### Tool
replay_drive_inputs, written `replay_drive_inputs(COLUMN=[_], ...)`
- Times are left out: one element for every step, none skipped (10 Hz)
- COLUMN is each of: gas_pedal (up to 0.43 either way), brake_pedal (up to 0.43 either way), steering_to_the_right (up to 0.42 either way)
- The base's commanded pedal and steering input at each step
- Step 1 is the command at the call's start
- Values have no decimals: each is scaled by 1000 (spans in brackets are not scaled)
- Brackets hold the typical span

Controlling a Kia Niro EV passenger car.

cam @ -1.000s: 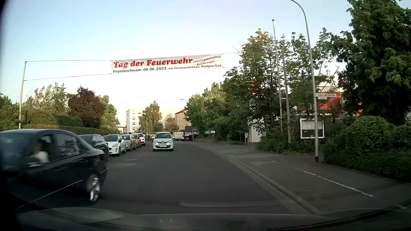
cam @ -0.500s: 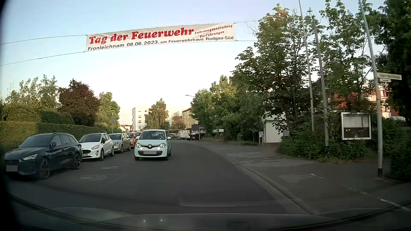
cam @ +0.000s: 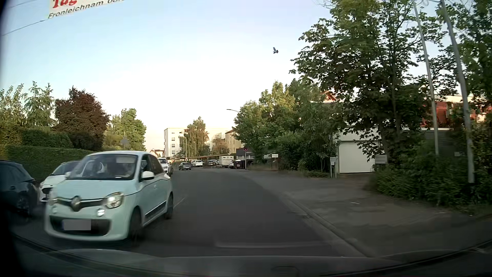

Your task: Follow the waypoints while adhering to traffic rules and regulations

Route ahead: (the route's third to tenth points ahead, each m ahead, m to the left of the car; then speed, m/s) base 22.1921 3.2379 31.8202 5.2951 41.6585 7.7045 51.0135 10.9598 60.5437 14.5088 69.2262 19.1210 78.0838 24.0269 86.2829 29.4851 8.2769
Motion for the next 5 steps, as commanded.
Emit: replay_drive_inputs(gas_pedal=[8, 8, 8, 8, 8], brake_pedal=[30, 30, 30, 30, 30], steering_to_the_right=[-40, -41, -41, -41, -41])
